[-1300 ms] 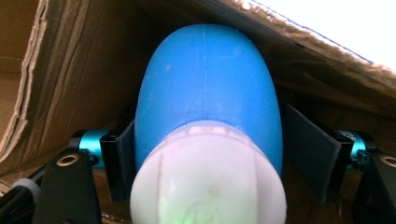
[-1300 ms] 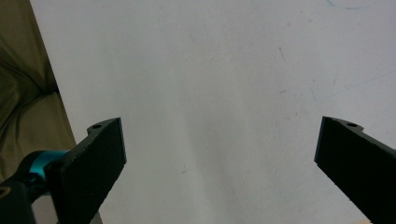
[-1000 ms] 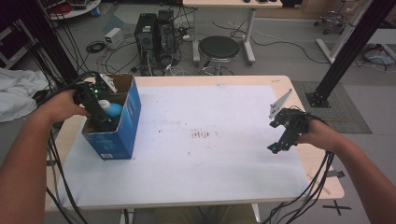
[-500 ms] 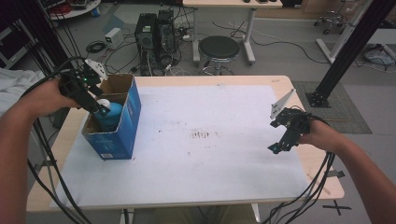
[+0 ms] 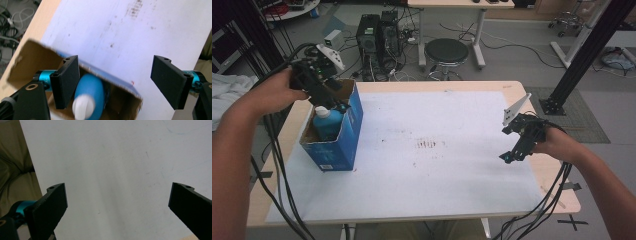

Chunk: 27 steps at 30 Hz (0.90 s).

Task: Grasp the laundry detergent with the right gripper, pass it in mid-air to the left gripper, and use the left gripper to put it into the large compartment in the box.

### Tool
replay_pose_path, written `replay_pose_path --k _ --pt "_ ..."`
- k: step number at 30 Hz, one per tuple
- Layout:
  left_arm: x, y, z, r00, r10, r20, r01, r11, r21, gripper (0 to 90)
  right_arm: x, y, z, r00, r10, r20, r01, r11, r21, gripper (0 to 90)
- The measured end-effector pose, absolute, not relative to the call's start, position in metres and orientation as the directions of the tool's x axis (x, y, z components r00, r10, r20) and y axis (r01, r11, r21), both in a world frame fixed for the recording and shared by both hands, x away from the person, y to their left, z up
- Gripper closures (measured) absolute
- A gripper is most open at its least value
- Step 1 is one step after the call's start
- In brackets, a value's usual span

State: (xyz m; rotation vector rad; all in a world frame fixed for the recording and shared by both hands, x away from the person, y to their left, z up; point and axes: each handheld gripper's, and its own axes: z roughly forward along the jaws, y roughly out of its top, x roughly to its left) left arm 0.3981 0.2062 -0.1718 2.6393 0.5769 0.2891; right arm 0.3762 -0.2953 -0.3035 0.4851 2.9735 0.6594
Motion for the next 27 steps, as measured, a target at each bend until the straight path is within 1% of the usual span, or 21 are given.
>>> replay_pose_path --k 11,18,19,20,21,27 --pt "0.416 0.137 -0.178 0.957 0.279 0.084 0.217 -0.876 0.432 23.2 0.377 -0.291 -0.301 -0.95 0.313 0.008 0.286 0.859 0.425 1.1" --pt "0.425 0.104 -0.189 0.972 0.227 0.055 0.183 -0.887 0.425 23.1 0.378 -0.291 -0.3 -0.949 0.314 0.009 0.287 0.857 0.427 1.1" --pt "0.426 0.1 -0.19 0.973 0.226 0.049 0.184 -0.886 0.426 21.6 0.378 -0.291 -0.3 -0.949 0.315 0.009 0.288 0.856 0.43 1.1" --pt "0.427 0.097 -0.191 0.975 0.217 0.041 0.18 -0.889 0.422 13.9 0.378 -0.291 -0.3 -0.949 0.315 0.009 0.288 0.856 0.43 1.1" --pt "0.428 0.093 -0.191 0.976 0.213 0.039 0.177 -0.889 0.423 10.2 0.379 -0.291 -0.3 -0.949 0.316 0.01 0.29 0.855 0.43 1.1" --pt "0.43 0.076 -0.196 0.982 0.185 0.038 0.152 -0.893 0.424 10.2 0.379 -0.29 -0.301 -0.947 0.321 0.01 0.294 0.854 0.428 1.1"
